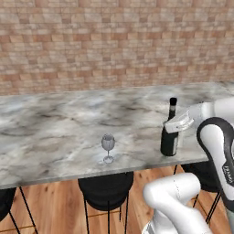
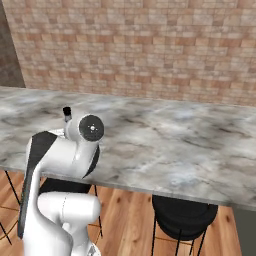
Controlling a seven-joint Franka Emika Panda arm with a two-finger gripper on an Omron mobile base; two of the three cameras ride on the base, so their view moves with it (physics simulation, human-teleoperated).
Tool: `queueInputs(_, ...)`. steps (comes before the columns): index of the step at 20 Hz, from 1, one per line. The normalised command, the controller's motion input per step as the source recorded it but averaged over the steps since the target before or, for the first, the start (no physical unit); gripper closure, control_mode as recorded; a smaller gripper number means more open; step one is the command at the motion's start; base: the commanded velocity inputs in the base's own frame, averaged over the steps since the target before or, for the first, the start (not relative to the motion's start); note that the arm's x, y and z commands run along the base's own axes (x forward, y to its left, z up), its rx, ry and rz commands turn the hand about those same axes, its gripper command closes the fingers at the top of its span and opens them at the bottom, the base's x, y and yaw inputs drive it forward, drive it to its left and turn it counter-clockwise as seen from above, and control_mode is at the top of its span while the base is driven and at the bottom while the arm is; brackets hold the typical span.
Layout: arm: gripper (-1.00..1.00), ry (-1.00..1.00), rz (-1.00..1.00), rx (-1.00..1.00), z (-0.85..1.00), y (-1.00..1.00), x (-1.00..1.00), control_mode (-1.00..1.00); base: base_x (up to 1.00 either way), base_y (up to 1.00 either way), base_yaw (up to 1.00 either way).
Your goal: There is a wine glass and glass cup on the dining counter. Place the wine bottle next to the wine glass and the juice bottle next to the glass cup.
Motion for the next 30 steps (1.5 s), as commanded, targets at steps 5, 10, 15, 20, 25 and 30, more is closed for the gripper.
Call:
queueInputs(5, 1.0, -0.17, 0.32, 0.14, -0.05, 0.0, -0.01, -1.0, 0.0, 0.0, 0.0)
queueInputs(10, 1.0, -0.01, 0.09, 0.04, -0.09, 0.01, 0.03, -1.0, 0.0, 0.0, 0.0)
queueInputs(15, 1.0, 0.2, 0.05, 0.12, -0.03, 0.03, 0.12, -1.0, 0.0, 0.0, 0.0)
queueInputs(20, 1.0, 0.33, 0.07, 0.12, 0.0, 0.0, 0.16, -1.0, 0.0, 0.0, 0.0)
queueInputs(25, 1.0, 0.11, 0.09, 0.07, -0.19, 0.03, 0.1, -1.0, 0.0, 0.0, 0.0)
queueInputs(30, 1.0, -0.1, 0.11, 0.0, -0.23, 0.03, 0.14, -1.0, 0.0, 0.0, 0.0)
